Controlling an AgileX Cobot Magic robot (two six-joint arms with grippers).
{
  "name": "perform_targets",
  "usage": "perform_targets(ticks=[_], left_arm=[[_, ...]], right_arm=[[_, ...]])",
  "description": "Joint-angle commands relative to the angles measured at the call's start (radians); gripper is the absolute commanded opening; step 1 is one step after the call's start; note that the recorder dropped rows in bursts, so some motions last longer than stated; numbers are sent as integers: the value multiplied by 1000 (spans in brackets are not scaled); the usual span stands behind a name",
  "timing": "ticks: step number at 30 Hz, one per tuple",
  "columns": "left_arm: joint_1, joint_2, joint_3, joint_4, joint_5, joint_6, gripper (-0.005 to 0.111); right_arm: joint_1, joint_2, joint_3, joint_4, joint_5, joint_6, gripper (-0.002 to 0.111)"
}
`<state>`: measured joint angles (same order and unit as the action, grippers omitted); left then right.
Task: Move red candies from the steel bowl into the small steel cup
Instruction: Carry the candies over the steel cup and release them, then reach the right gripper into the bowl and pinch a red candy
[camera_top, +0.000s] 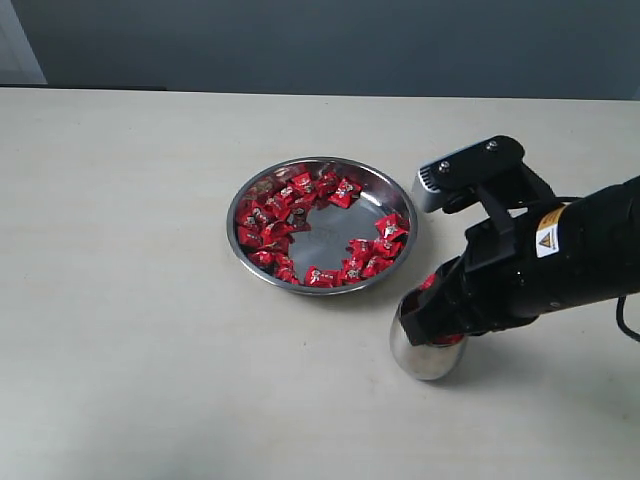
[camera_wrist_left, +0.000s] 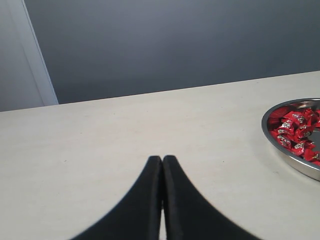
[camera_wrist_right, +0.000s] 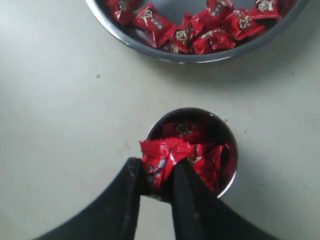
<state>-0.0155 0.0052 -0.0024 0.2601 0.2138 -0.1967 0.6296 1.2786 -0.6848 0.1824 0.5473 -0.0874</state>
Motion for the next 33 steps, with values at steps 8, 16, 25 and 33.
perform_targets(ticks=[8, 16, 25, 33], left_arm=[[-6, -5, 2, -4, -6, -4, 0], [-6, -5, 2, -4, -6, -4, 0], [-6, -5, 2, -4, -6, -4, 0], [-6, -5, 2, -4, -6, -4, 0]], right_arm=[[-2, 68, 12, -63, -61, 2, 31], [-2, 117, 12, -63, -112, 2, 37], [-2, 101, -35, -67, -323, 2, 37], [-2, 184, -170, -67, -370, 2, 37]])
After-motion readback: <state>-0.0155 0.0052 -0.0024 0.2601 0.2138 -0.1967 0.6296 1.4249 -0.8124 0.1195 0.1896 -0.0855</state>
